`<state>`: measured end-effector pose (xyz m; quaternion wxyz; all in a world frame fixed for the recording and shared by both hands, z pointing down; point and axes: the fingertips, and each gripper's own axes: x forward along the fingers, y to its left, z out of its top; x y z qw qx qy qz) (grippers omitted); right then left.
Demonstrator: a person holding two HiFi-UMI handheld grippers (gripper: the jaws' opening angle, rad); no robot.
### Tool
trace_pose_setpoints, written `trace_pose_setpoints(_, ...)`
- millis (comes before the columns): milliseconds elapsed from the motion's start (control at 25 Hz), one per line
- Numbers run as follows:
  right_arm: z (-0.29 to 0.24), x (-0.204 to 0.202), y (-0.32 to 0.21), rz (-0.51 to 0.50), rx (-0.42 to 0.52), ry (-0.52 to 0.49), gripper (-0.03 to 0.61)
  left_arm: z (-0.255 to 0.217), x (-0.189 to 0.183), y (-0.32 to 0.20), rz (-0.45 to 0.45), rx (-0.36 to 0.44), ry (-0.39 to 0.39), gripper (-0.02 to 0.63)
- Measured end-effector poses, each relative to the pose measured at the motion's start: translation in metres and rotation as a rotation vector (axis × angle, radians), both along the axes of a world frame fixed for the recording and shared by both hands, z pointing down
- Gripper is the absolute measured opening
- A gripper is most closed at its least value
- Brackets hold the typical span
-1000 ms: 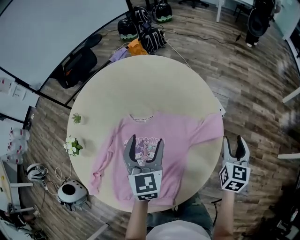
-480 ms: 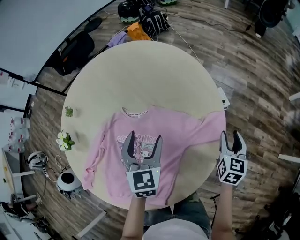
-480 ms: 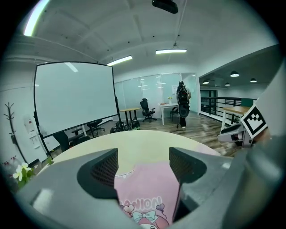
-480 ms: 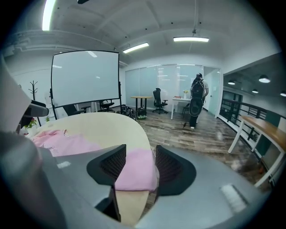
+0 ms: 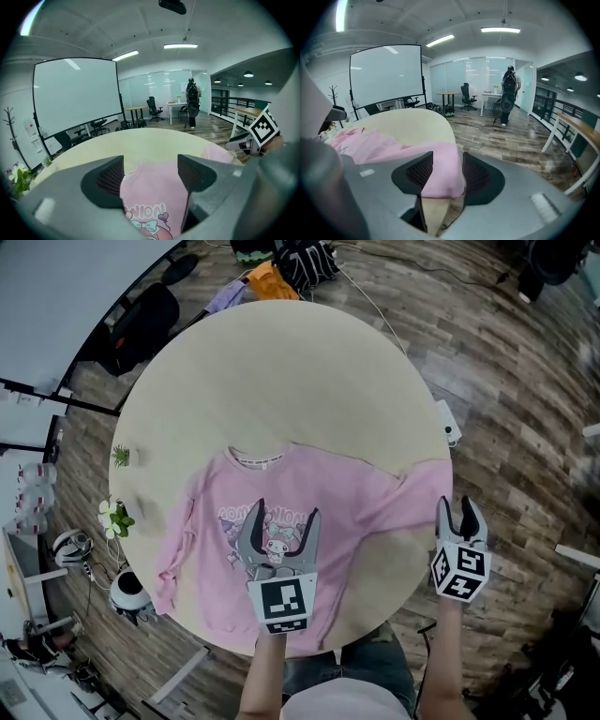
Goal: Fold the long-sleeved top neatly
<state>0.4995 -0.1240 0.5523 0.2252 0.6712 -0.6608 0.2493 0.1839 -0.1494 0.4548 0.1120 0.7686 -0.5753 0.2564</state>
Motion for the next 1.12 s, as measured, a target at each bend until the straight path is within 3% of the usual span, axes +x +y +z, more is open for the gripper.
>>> trace_pose_setpoints(480, 0.034, -0.001, -0.001, -0.022, -0.076, -0.066, 0.216, 0.021, 0.001, 0.002, -0.021, -0.042, -0.005, 0.35)
trace_pose_setpoints(760, 0.038, -0.002, 0.0, 0.002, -0.065, -0.145, 0.192, 0.024, 0.004, 0.007, -0.027, -0.05, -0.001, 0.35)
trace_pose_setpoints(1120, 0.037, -0.001, 0.009, 0.021, -0.074, -0.085, 0.15, 0.023, 0.004, 0.014, -0.028, -0.052, -0.001, 0.35)
